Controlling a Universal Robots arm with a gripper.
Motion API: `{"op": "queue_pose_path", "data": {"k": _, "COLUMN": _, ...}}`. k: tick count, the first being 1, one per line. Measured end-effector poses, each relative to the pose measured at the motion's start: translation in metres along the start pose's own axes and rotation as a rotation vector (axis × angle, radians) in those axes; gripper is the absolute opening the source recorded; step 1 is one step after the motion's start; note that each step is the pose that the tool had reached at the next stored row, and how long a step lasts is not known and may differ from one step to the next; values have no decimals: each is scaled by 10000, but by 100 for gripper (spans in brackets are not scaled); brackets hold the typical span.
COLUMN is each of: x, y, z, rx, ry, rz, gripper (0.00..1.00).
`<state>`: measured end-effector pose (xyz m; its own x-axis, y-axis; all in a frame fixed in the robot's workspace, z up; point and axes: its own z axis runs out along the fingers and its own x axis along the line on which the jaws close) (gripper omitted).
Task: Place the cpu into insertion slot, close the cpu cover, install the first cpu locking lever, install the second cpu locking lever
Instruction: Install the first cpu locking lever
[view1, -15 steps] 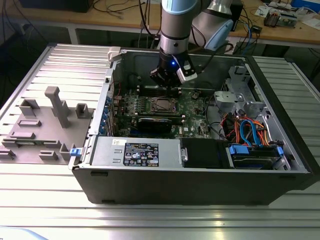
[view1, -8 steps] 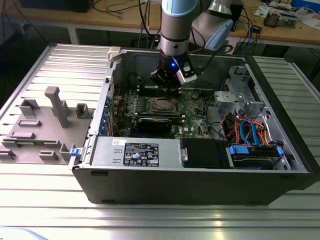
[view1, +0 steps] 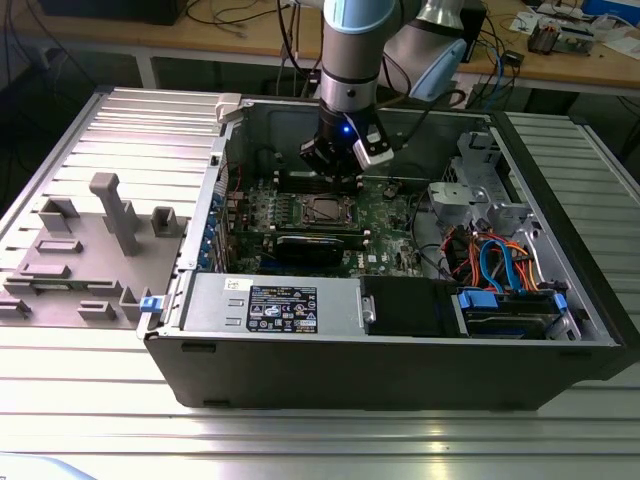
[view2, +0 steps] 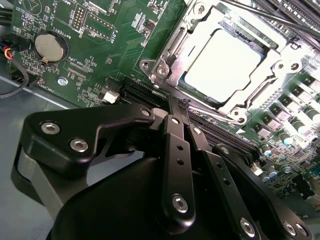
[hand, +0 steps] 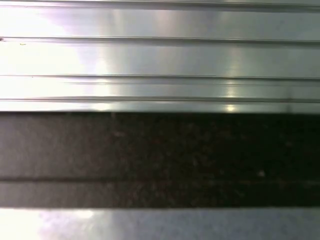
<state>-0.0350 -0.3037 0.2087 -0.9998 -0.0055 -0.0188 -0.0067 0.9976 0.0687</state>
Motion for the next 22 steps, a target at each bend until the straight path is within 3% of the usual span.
{"op": "queue_pose_path", "data": {"k": 8, "x": 0, "y": 1, "z": -13, "rx": 0, "ry": 0, "rz": 0, "gripper": 11}}
{"op": "queue_pose_path", "data": {"k": 17, "x": -17, "y": -3, "z": 28, "rx": 90, "ry": 2, "rz": -1, "gripper": 11}}
{"op": "queue_pose_path", "data": {"k": 22, "x": -20, "y": -8, "z": 28, "rx": 88, "ry": 0, "rz": -1, "gripper": 11}}
